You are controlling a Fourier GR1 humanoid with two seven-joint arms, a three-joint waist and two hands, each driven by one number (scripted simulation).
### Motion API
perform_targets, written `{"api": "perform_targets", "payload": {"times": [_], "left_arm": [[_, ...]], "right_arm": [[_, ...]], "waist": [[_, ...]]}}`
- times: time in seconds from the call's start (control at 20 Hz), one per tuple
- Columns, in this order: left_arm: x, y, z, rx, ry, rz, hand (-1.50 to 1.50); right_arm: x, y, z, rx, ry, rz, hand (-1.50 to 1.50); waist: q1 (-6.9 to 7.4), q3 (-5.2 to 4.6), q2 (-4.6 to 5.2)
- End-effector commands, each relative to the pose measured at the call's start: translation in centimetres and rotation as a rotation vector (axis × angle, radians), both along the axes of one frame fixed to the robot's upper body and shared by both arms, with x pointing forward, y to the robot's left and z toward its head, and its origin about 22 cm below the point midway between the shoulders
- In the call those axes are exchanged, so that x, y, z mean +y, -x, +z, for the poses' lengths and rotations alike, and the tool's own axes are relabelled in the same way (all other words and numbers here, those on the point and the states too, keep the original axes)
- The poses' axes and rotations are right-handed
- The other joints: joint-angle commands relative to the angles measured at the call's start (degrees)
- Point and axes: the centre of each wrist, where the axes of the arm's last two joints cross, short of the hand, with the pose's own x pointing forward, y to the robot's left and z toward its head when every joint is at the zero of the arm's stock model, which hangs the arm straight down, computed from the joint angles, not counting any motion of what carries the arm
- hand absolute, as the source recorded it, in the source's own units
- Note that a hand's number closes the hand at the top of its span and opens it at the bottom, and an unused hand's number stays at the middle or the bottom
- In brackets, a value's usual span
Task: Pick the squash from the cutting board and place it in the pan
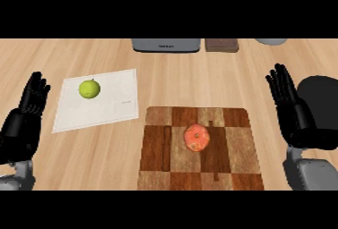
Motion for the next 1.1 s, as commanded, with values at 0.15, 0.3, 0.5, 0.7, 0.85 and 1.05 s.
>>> {"api": "perform_targets", "payload": {"times": [0.15,0.3,0.5,0.7,0.85,1.05], "left_arm": [[-4.7,1.3,-3.1,-0.01,0.117,-0.179,0.0],[-6.9,1.2,-3.7,0.053,0.193,-0.269,0.0],[-9.5,1.5,-5.6,0.065,0.219,-0.297,0.0],[-8.1,1.8,-5.0,0.06,0.217,-0.31,0.0],[-9.5,1.5,-6.0,0.072,0.206,-0.311,0.0],[-7.9,0.1,-6.6,0.052,0.24,-0.296,0.0]], "right_arm": [[4.3,-2.0,1.7,-0.087,-0.096,0.352,1.5],[-0.4,-2.1,2.5,-0.028,0.389,0.114,1.5],[-0.3,4.1,-2.5,0.003,0.049,0.222,-1.5],[-1.9,4.8,-2.9,-0.027,0.272,0.227,-1.5],[-3.5,3.6,-0.4,-0.026,0.363,0.213,-1.5],[-2.1,1.7,1.9,0.018,0.474,0.275,-1.5]], "waist": [[-0.33,-0.05,0.08],[-2.28,-0.7,0.08],[-1.95,-0.05,-0.17],[-1.34,-0.06,-0.17],[-1.27,-0.06,-0.09],[-1.18,-0.1,0.02]]}}
